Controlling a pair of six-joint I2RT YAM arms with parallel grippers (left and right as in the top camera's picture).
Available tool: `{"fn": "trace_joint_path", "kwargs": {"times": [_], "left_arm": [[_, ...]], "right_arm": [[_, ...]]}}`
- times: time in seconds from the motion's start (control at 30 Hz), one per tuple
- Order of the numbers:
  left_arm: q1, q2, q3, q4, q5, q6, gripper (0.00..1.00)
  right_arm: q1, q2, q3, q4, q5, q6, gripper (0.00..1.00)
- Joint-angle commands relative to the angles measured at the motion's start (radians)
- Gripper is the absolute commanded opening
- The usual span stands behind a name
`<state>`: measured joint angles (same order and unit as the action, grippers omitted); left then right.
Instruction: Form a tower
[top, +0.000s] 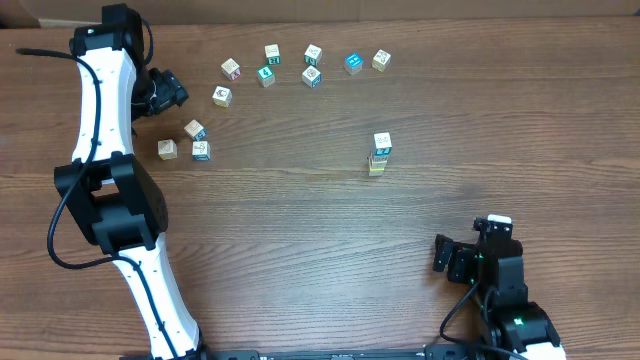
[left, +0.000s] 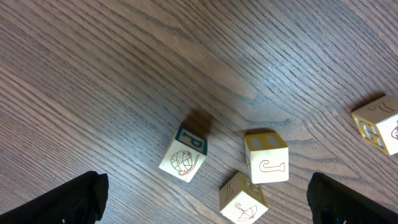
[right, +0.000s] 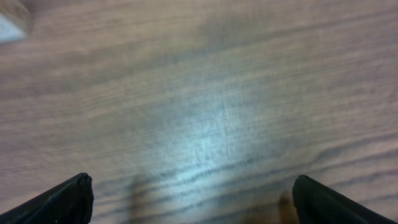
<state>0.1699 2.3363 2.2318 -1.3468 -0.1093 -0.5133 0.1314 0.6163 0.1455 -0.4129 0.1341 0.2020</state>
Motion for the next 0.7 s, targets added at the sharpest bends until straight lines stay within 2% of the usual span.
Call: {"fn": "trace_joint_path", "kwargs": {"times": [0.0,0.33,0.4,0.5,0.67], "left_arm": [[-0.007,0.011,0.02,-0.002,-0.005,0.023,1.0],[-0.007,0.011,0.02,-0.002,-0.005,0.023,0.99],[-0.007,0.011,0.02,-0.002,-0.005,0.023,1.0],[-0.007,0.011,0.02,-0.002,-0.005,0.023,0.99],[-0.007,0.011,0.02,-0.002,-0.005,0.023,1.0]], "right_arm": [[-0.003,-0.071,-0.009,0.003,-0.007,0.006,1.0],[-0.003,-0.126,-0.011,0.036,-0.007,0.006,1.0],[-0.003,-0.14,-0.018,0.142,-0.007,0.006,1.0],[-0.003,-0.161,-0.049,0.41,-0.007,0.006,1.0],[-0.003,-0.2,-0.053,0.424,-0.007,0.006,1.0]]}}
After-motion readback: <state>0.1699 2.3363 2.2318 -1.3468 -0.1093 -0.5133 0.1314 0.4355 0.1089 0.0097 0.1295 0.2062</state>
